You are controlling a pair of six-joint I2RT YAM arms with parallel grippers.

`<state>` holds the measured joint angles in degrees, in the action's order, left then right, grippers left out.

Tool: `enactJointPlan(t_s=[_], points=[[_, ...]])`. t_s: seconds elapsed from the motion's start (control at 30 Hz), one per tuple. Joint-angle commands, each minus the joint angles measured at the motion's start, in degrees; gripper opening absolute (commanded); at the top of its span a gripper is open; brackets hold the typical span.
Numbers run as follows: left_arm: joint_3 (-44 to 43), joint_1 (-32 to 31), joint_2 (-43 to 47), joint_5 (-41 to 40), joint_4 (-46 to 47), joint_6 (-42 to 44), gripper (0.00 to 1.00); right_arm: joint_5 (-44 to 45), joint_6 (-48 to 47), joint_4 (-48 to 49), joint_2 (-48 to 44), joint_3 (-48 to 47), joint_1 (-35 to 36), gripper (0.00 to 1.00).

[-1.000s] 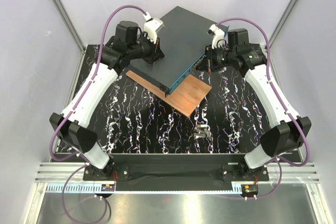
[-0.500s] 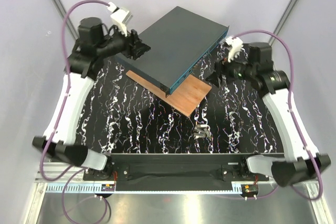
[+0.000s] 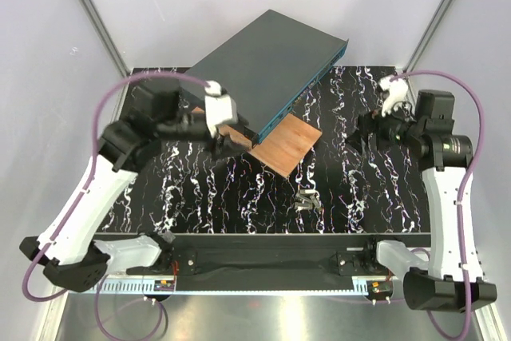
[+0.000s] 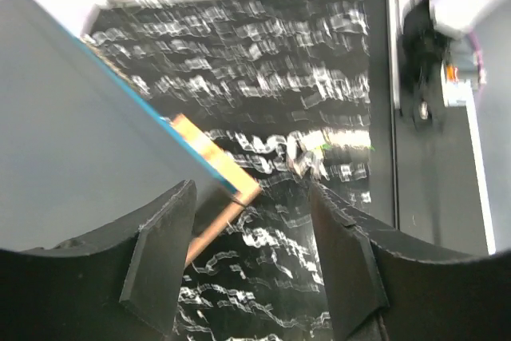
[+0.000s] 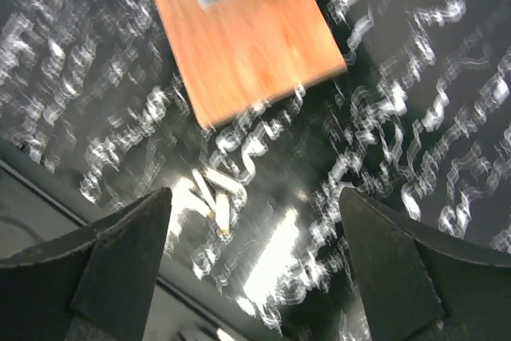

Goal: Insert the plug into the switch port

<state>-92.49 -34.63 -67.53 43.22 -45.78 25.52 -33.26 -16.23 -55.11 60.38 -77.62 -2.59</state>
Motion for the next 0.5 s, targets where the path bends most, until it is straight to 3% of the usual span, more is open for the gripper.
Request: enactJointPlan(t_s=[0.0,0.13,0.3,0.37,0.47], points=[[6.43,-6.73,3.88,-5.84,-0.72,7.78,0.63,1.52,-10.01,-9.12,-2.37,1.16,-1.45,0.9],[14.34,-11.41,8.28,-7.89,1.48,7.97,0.62,1.53,-16.72,-16.85,-3.95,4.4,-1.45,0.81],[26.01,-19.4,12.15,-14.56,4.38,8.83,0.61,6.26,-20.94,-17.58,-1.23,11.26,-1.28,0.75],[28.41,-26.08,11.02,-18.85,6.04,12.7,0.61,9.6,-22.0,-15.12,0.0,13.19,-1.28,0.76],[28.86,-28.73,3.83,-18.09,7.98,16.05,0.6,11.9,-20.25,-12.56,3.33,13.29,-1.36,0.76]])
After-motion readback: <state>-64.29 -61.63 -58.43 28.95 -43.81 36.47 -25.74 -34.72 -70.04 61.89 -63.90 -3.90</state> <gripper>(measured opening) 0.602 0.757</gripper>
